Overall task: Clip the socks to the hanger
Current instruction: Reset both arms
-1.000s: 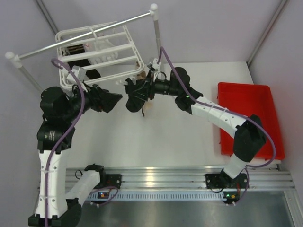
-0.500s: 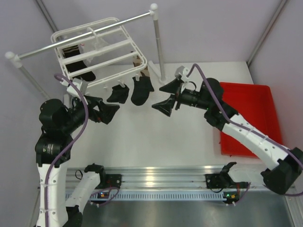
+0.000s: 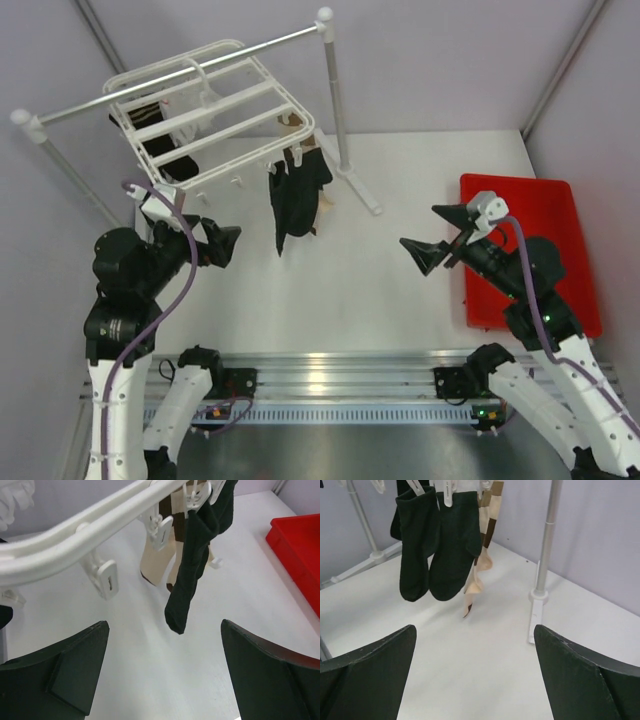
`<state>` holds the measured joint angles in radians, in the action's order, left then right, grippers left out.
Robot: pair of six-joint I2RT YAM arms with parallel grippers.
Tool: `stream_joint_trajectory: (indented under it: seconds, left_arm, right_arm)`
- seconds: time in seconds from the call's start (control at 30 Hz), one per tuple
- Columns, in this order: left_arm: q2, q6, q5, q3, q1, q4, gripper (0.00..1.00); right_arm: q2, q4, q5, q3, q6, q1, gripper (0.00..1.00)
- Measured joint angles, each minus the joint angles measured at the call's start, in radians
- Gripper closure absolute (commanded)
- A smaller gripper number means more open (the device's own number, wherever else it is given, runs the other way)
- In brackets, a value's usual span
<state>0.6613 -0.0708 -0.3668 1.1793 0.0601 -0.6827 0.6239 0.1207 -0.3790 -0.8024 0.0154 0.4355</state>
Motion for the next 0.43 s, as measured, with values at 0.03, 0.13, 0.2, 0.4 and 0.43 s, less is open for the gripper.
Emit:
stream_joint_trajectory:
  seconds: [0.03,0.13,0.2,0.4,0.43]
  left_arm:
    - [-0.016,0.003,0.013,-0.022,0.0,0.002,0.02]
    - [-0.062,0.023,0.043,-0.078,0.0,0.008,0.02]
    - [-0.093,0.043,0.06,-0.111,0.0,0.013,0.02]
    - [-0.153,0.09,0.102,-0.175,0.0,0.018,0.02]
    - [-0.153,0.095,0.108,-0.177,0.0,0.017,0.02]
  right_arm:
    - [-0.039,0.011,0.018,0.019,0.002,-0.002,0.0]
    - [-0.156,0.043,0.063,0.073,0.002,-0.035,0.0]
    - [-0.213,0.056,0.096,0.105,0.001,-0.077,0.0]
    - [-0.277,0.107,0.105,0.15,-0.018,-0.15,0.0]
    - [-0.279,0.113,0.104,0.15,-0.019,-0.156,0.0]
